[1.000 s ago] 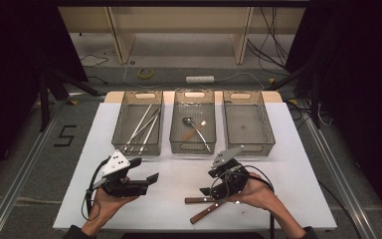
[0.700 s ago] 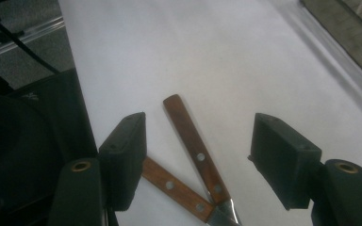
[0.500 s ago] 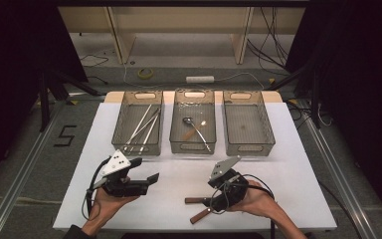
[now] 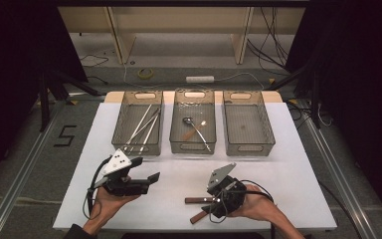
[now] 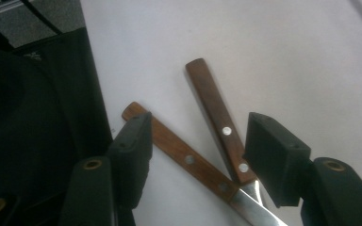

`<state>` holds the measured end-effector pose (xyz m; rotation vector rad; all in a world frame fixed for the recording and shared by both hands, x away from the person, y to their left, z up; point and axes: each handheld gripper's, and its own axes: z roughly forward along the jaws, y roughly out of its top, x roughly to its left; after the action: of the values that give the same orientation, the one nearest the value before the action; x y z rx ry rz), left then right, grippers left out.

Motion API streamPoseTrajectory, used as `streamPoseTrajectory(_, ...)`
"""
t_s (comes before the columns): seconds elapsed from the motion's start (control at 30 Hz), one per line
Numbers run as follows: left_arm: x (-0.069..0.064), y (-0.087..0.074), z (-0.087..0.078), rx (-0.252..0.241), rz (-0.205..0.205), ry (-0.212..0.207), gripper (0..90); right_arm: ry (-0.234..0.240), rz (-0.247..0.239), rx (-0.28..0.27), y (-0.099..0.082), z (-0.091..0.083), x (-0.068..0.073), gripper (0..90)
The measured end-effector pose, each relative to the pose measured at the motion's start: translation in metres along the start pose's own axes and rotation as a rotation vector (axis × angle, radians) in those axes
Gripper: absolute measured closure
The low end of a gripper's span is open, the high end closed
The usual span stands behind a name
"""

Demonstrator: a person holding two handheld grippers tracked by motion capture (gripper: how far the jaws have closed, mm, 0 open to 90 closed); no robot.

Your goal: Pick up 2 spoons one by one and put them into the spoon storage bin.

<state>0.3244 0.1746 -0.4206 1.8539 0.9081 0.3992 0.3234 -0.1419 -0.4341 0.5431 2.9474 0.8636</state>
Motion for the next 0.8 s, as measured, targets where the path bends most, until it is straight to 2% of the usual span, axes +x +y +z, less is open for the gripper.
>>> streamPoseTrajectory(0.3, 0.000, 0.000, 0.000, -0.001, -0.004, 0.000, 19.1, 0.050, -0.042, 0.028, -0.003, 0.007, 0.009, 58.3)
streamPoseTrajectory(0.57, 0.000, 0.000, -0.001, -0.007, -0.008, 0.000, 19.1, 0.072, -0.045, 0.044, -0.007, 0.011, 0.011, 72.3)
streamPoseTrajectory(0.8, 0.000, -0.001, -0.002, -0.004, -0.005, -0.001, 19.1, 0.084, -0.056, 0.083, -0.011, 0.017, 0.014, 83.3)
